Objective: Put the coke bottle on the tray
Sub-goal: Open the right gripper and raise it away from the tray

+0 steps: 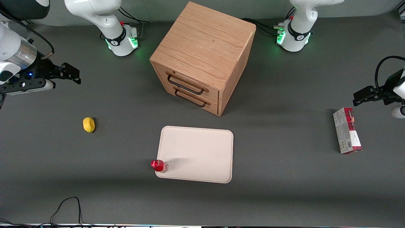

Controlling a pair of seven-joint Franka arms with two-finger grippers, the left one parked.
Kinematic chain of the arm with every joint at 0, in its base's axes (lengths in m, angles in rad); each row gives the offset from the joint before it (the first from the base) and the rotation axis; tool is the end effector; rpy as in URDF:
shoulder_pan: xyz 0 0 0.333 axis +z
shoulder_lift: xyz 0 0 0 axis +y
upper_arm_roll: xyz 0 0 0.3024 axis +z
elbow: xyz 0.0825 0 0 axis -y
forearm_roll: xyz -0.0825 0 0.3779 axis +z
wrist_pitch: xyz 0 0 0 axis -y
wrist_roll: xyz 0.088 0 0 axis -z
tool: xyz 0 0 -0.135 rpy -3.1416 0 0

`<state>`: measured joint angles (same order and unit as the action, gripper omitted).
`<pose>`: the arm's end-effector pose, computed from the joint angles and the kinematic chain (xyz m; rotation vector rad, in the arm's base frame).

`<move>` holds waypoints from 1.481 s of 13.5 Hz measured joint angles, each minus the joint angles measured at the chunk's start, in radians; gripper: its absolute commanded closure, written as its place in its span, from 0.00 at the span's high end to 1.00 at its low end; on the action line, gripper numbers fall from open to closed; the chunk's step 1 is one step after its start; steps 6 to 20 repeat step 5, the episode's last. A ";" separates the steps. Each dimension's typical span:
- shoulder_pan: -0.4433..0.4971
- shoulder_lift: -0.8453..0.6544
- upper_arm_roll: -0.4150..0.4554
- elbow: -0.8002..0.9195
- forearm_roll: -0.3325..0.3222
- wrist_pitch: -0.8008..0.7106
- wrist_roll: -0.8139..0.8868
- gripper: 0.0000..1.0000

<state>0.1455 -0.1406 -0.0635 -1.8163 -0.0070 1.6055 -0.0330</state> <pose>0.5007 0.0386 0.5455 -3.1342 -0.1827 0.1107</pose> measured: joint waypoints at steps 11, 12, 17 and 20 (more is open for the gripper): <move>0.002 0.005 -0.001 0.013 0.000 0.000 -0.001 1.00; 0.002 0.005 -0.001 0.013 0.000 0.000 -0.001 1.00; 0.002 0.005 -0.001 0.013 0.000 0.000 -0.001 1.00; 0.002 0.005 -0.001 0.013 0.000 0.000 -0.001 1.00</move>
